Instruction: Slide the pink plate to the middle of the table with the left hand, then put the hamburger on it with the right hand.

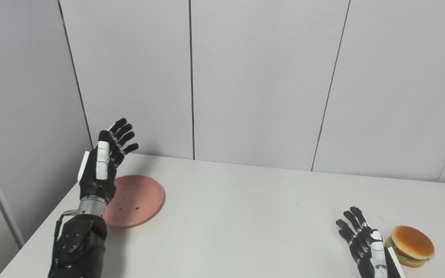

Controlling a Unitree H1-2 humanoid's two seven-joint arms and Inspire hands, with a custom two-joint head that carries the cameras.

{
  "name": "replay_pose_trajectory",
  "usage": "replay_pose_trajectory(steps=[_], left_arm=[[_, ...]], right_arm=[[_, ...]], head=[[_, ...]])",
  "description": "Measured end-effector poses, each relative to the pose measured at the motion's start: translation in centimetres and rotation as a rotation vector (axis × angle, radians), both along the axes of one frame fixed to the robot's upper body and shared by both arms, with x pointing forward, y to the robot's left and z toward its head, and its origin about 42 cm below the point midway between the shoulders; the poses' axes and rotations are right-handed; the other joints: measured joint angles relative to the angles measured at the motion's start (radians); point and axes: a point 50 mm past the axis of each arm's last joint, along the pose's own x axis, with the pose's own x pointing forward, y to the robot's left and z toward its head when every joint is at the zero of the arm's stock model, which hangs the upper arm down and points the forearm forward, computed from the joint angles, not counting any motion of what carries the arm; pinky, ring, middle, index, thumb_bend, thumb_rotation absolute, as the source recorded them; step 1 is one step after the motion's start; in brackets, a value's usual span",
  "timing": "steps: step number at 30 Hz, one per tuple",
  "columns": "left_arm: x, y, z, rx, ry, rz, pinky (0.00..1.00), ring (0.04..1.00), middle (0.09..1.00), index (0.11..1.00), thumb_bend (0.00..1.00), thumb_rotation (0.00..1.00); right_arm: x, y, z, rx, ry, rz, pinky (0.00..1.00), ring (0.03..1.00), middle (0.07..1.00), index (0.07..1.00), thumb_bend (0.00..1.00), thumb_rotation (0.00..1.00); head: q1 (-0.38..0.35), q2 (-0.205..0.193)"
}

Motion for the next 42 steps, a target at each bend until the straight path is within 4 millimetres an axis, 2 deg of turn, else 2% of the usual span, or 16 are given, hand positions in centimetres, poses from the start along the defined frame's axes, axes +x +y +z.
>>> replay_pose_trajectory(steps=[2, 6, 10, 15, 20, 23, 27, 30, 35, 42], left_arm=[[0.2, 0.9, -0.3, 0.004, 0.009, 0.018, 0.81, 0.874, 0.878, 0.842, 0.91, 0.91], [0.5, 1.9, -1.9, -0.008, 0.047, 0.041, 0.74, 0.868, 0.870, 0.843, 0.93, 0.92], [1.1, 3.1, -3.2, -0.024, 0.082, 0.070, 0.76, 0.848, 0.855, 0.830, 0.94, 0.93], [1.8, 5.3, -3.2, -0.029, 0.089, 0.127, 0.76, 0.845, 0.841, 0.799, 0.94, 0.96], [2.4, 7.2, -5.0, -0.034, 0.137, 0.167, 0.75, 0.835, 0.833, 0.799, 0.95, 0.96], [2.4, 7.7, -6.5, -0.042, 0.172, 0.177, 0.71, 0.824, 0.837, 0.827, 0.95, 0.97], [2.2, 8.2, -8.3, -0.040, 0.214, 0.183, 0.74, 0.863, 0.858, 0.836, 0.94, 0.97], [2.2, 8.7, -8.7, -0.037, 0.230, 0.193, 0.76, 0.865, 0.867, 0.840, 0.93, 0.98], [2.4, 9.6, -8.6, -0.044, 0.237, 0.212, 0.73, 0.852, 0.852, 0.824, 0.94, 0.93], [2.4, 9.3, -9.8, -0.067, 0.283, 0.208, 0.83, 0.858, 0.848, 0.828, 1.00, 0.90]], right_arm=[[0.0, 0.0, 0.0, -0.001, 0.000, -0.001, 0.93, 0.888, 0.937, 0.945, 0.85, 1.00], [-0.1, 0.0, 0.0, -0.004, -0.001, -0.001, 0.93, 0.887, 0.936, 0.944, 0.85, 1.00], [-0.1, 0.0, 0.0, -0.004, -0.002, -0.001, 0.93, 0.888, 0.934, 0.943, 0.85, 1.00], [-0.1, -0.1, 0.1, -0.004, -0.003, -0.002, 0.92, 0.885, 0.932, 0.944, 0.85, 1.00], [-0.2, -0.1, 0.1, -0.005, -0.004, -0.002, 0.92, 0.882, 0.929, 0.940, 0.85, 1.00], [-0.2, -0.1, 0.1, -0.005, -0.005, -0.002, 0.92, 0.880, 0.928, 0.938, 0.85, 1.00], [-0.4, -0.1, 0.1, -0.008, -0.006, -0.003, 0.91, 0.877, 0.927, 0.939, 0.85, 1.00], [-0.5, -0.1, 0.1, -0.010, -0.007, -0.004, 0.91, 0.875, 0.925, 0.939, 0.85, 1.00], [-0.5, -0.1, 0.1, -0.012, -0.006, -0.005, 0.91, 0.876, 0.928, 0.940, 0.85, 1.00], [-0.6, -0.1, 0.1, -0.010, -0.007, -0.006, 0.91, 0.870, 0.920, 0.934, 0.84, 1.00]], head=[[-0.002, 0.000], [-0.003, 0.003], [-0.005, 0.005], [-0.008, 0.009], [-0.012, 0.015], [-0.014, 0.017], [-0.015, 0.018], [-0.012, 0.020], [-0.015, 0.022], [-0.018, 0.031]])
